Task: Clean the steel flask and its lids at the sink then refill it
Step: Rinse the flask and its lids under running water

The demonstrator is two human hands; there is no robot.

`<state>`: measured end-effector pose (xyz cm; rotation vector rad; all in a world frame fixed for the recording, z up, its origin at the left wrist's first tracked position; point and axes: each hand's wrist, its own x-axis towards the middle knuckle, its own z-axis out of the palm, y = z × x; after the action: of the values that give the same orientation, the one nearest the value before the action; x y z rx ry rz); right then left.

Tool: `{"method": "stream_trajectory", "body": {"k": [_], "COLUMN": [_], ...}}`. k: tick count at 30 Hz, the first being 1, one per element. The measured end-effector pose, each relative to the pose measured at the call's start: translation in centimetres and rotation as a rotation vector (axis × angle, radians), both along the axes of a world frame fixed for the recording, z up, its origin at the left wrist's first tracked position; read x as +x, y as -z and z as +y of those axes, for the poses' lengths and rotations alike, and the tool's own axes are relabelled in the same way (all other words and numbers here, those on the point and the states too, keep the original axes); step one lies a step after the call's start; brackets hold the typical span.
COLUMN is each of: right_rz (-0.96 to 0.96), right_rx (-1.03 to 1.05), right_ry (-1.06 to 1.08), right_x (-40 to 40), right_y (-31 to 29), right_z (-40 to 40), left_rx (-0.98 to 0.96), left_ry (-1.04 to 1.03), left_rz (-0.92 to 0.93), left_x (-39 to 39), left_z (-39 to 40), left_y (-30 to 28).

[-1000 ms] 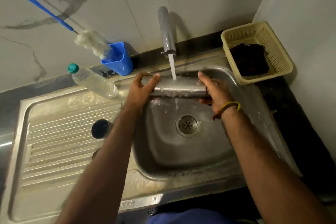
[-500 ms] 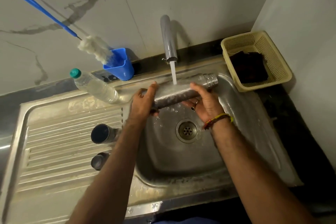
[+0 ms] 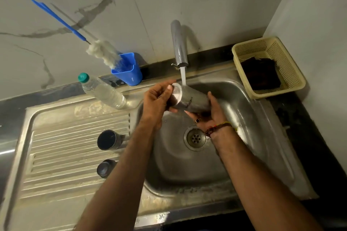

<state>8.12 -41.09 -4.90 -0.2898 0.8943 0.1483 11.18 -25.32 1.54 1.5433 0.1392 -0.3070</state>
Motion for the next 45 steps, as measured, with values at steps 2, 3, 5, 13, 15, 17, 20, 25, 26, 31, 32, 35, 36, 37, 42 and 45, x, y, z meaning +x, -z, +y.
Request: {"method": "stream_trajectory", "body": {"k": [2,3,5,13,15,17,20,25,26,31,32,35,36,37,42,45], "right_rz": [0.002,0.001,0.014,-0.014,-0.028,-0.019,-0.156,-0.439,-0.462,-0.398,-0.388,-0.485,-0.484,-0.452,-0.23,-0.158], "right_rx": [0.019,0.047,0.112,0.104,-0.04,-0.343,-0.874,-1.359,-1.377,-1.445,-1.434,-1.504,-1.5,-1.462,-0.957,-0.699], "right_ry": [0.001,0.012,0.054,0.122,0.093,-0.02,-0.28,-0.379,-0.397,-0.374,-0.359,-0.565,-0.58,-0.545,-0.343,-0.3], "right_x": [0.2,0.4,0.7,-0.2,-1.1,-2.0,-3.0,-3.2,-3.0,-2.8,-2.6,-2.2,-2.4,-2.5,-3.5,-5.0], "right_y": [0.5,0.8,1.1,1.3,1.8,1.8,0.8,0.4,0.3,-0.6,-0.9,-0.9,-0.8,-0.7,0.0,1.0], "right_z": [0.2,0.2,0.1,0.6,-0.1,-0.5,0.4,3.1,3.2,3.3,3.1,3.0,3.1,2.9,0.1,-0.6], "left_rx": [-0.006,-0.062,-0.144,0.259,0.43,0.45,0.454,0.403,0.399,0.348,0.345,0.286,0.255,0.227,0.205,0.239], "left_ry": [0.089,0.141,0.176,-0.116,-0.116,-0.135,-0.156,-0.191,-0.185,-0.031,0.009,0.11,0.123,0.119,0.089,-0.008], "left_rz": [-0.041,-0.022,0.032,-0.127,-0.157,-0.157,-0.185,-0.222,-0.214,-0.163,-0.125,0.005,0.031,0.054,0.065,0.129], "left_x": [0.0,0.0,0.0,1.2,1.1,0.8,0.8,1.5,1.8,4.5,5.3,7.0,7.2,7.2,7.1,7.5], "left_z": [-0.4,-0.6,-0.8,-1.4,-0.3,0.8,1.2,1.0,1.1,0.2,-0.2,-1.8,-2.3,-2.8,-3.2,-3.0], "left_y": [-0.1,-0.2,-0.3,-0.2,0.0,0.1,0.1,-0.9,-1.0,-2.7,-2.8,-3.4,-3.3,-3.5,-2.8,-1.8]}}
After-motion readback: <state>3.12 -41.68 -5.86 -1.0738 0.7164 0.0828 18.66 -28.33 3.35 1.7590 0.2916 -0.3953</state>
